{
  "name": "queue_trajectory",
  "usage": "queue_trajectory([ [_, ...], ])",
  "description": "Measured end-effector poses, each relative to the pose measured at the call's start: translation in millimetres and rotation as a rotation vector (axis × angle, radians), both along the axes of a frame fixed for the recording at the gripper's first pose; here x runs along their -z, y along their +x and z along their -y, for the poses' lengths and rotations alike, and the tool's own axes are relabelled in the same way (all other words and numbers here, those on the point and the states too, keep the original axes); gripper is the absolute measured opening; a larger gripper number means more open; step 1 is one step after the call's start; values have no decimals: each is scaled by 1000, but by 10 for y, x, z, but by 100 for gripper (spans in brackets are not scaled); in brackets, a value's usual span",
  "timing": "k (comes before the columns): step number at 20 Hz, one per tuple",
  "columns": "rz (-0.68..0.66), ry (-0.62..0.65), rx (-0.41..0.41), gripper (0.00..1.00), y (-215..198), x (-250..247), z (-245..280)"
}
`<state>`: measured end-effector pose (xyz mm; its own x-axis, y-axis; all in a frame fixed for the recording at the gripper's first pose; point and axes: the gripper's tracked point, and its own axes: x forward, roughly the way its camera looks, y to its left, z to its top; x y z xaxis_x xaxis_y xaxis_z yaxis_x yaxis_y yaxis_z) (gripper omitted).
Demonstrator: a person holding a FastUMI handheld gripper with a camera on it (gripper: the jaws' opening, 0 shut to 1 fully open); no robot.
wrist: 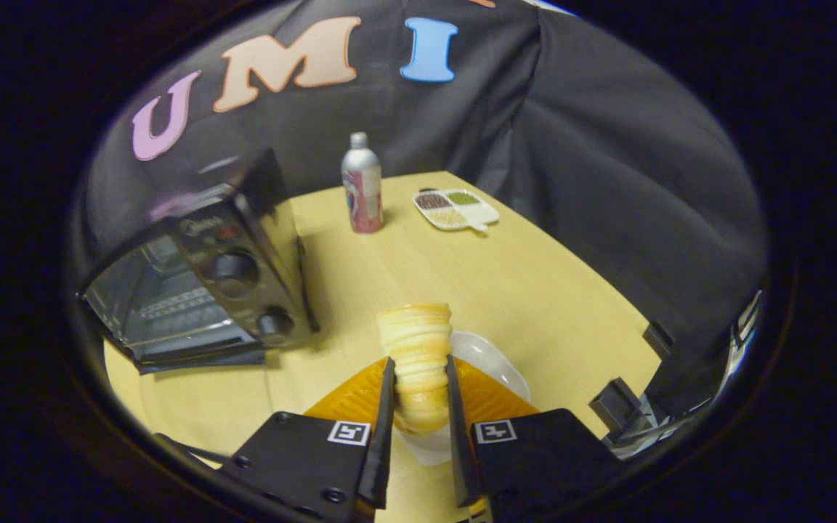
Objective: Open the toaster oven, put the food inside, and close the toaster oven door.
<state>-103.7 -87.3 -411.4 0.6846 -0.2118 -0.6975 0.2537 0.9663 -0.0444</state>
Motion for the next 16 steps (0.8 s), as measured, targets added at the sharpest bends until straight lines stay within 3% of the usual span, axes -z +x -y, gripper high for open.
queue_trajectory([
  [10, 63, 33, -328, 38, -265, -291, -1771],
  [16, 97, 104, -380, 38, -138, -354, -2488],
])
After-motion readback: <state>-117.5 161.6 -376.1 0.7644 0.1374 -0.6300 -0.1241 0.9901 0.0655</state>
